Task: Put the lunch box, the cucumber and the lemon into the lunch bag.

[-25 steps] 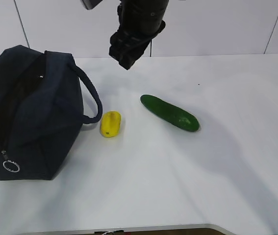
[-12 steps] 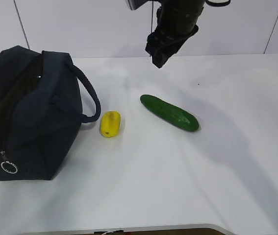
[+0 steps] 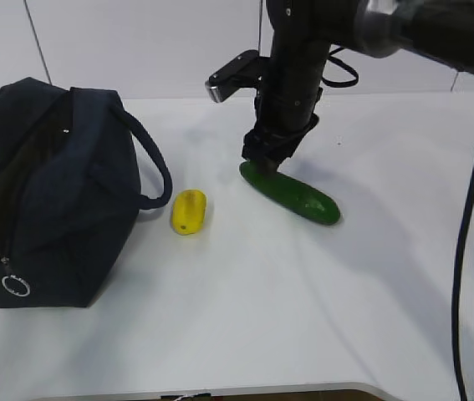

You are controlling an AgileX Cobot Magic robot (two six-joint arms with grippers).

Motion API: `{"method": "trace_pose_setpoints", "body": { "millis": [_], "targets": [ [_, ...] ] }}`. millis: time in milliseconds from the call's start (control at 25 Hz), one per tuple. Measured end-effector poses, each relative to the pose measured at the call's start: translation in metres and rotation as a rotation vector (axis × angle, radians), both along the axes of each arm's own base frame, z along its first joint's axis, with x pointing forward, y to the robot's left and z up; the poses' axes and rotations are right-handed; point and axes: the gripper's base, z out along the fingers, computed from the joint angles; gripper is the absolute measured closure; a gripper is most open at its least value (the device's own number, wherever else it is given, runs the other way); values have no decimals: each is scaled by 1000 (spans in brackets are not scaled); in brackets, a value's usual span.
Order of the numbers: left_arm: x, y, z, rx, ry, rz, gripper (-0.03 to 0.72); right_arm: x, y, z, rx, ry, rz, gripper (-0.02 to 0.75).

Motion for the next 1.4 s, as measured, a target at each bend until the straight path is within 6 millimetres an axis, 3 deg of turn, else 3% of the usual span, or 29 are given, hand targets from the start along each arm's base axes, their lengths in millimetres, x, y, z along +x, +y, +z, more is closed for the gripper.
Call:
{"method": "trace_pose_setpoints", "body": {
  "millis": [200,440,600,1160,1400],
  "targets": [
    [0,0,0,0,0,0,702,2,1,-11,-9,19,0,253],
    [0,0,0,0,0,0,702,4,2,-26,-20,43,1,159],
    [0,0,0,-1,1,-1,702,6,2,-28,-22,27,3,141],
    [-1,-1,1,-19,2,-6,702,11,3,-51,-48,46,0,147],
    [-1,-1,1,-22,2,-10,702,11,3,-53,-48,50,-10,237]
  ]
}}
